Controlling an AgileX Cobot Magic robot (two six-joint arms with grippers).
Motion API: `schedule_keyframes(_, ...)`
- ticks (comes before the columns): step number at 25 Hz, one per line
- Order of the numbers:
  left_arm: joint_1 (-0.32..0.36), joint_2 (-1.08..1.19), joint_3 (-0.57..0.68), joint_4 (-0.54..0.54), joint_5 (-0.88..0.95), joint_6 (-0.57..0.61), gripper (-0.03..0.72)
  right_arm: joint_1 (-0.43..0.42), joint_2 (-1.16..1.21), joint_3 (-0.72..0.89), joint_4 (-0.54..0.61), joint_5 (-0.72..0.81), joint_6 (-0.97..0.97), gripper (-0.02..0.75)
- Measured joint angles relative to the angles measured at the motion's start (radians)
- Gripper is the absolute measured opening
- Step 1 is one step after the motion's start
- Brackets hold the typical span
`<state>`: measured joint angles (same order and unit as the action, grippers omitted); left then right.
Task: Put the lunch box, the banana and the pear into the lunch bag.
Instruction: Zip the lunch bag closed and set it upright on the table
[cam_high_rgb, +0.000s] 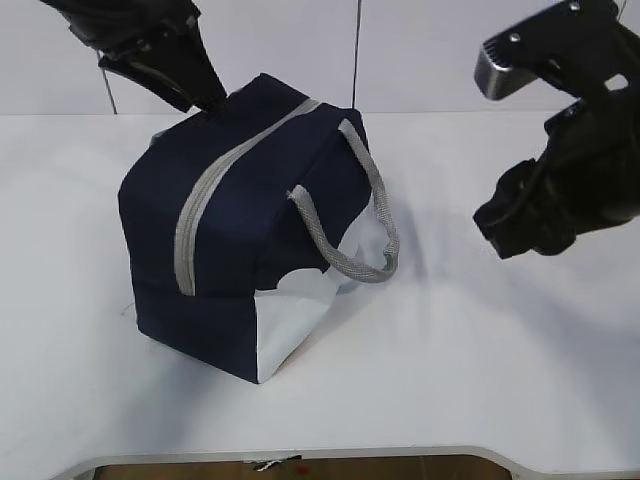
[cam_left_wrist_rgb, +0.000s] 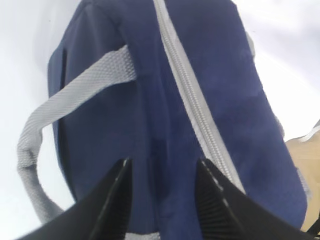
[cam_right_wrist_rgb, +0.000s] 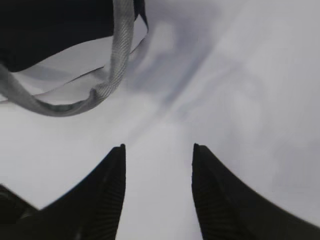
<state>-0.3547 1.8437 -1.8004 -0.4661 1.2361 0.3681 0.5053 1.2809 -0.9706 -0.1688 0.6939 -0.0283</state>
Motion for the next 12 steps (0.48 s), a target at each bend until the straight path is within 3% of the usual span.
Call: schedule_keyframes(12,0.000,-0.020,0.000,0.037,0.001,-0.006,0.316,0.000,0.000,0.000,0.260,0.199,-0.096,0.368)
